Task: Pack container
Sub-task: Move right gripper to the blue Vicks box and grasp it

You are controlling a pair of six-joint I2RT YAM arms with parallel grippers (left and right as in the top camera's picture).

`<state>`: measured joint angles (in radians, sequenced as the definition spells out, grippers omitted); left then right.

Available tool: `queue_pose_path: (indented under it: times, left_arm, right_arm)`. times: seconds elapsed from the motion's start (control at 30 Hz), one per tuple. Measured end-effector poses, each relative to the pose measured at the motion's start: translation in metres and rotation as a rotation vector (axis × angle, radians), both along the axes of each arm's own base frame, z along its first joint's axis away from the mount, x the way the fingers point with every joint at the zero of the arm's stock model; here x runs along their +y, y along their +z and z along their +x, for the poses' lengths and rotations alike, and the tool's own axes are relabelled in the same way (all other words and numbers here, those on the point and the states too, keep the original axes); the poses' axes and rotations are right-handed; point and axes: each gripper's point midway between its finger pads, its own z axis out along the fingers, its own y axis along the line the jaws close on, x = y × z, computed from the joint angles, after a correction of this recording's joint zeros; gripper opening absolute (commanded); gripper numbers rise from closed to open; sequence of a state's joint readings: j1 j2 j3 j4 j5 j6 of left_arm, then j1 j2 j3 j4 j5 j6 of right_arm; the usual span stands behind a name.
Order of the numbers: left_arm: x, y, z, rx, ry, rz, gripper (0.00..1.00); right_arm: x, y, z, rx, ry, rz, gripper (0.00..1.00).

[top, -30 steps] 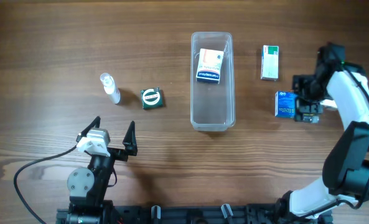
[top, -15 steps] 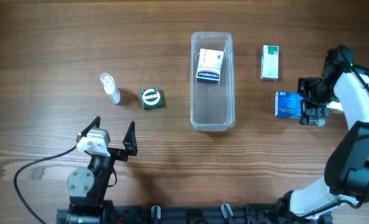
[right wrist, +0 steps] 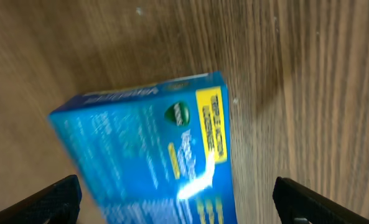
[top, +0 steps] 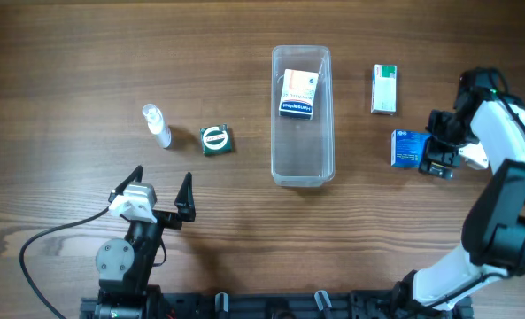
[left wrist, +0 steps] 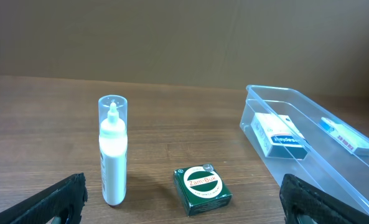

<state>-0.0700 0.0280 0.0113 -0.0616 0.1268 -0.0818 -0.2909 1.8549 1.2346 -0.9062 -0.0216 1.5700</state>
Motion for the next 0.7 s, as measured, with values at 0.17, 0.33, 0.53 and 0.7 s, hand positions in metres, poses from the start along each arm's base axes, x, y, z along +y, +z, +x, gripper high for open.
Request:
queue_pose_path:
  times: [0.17,0.33,0.53,0.7]
  left_arm:
    - [0.0,0.0,0.0,0.0,0.0,0.0,1.0]
    - [0.0,0.0,0.0,0.0,0.0,0.0,1.0]
    - [0.0,0.0,0.0,0.0,0.0,0.0,1.0]
    - [0.0,0.0,0.0,0.0,0.0,0.0,1.0]
  right_arm:
    - [-0.002,-0.016,0.004,0.014,0.031,-0.001,1.0]
    - [-0.002,-0.023,0.001,0.04,0.057,-0.002,1.0]
    - [-0.004,-0.024,-0.001,0.047,0.068,-0.011,0.97]
    - [-0.005,-0.024,0.005,0.024,0.074,-0.018,0.89]
